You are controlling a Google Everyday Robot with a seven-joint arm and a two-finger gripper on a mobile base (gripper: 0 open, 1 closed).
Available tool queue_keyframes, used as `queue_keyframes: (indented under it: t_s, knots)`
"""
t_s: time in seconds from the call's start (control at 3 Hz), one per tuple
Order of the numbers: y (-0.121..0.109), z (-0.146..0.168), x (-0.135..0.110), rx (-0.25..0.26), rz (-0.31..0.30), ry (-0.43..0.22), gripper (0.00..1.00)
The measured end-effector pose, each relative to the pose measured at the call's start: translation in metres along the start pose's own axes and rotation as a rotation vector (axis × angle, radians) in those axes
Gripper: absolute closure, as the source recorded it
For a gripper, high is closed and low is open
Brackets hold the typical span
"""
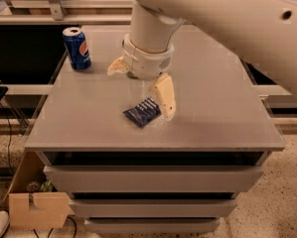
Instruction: Pick rxbar blueberry
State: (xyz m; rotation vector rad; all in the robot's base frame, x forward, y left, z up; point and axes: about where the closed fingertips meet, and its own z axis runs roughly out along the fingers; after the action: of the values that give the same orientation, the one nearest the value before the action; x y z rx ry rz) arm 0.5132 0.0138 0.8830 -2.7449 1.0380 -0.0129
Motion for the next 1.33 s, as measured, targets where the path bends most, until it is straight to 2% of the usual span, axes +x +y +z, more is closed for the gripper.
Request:
queue_keyframes:
  t_s: [1.0,1.33]
  knots:
    - [0.007,0.061,0.022,-0.135,0.035,-0.004,0.0]
    - [0.01,0.073,0.028,-0.159,0.043,-0.012,0.17]
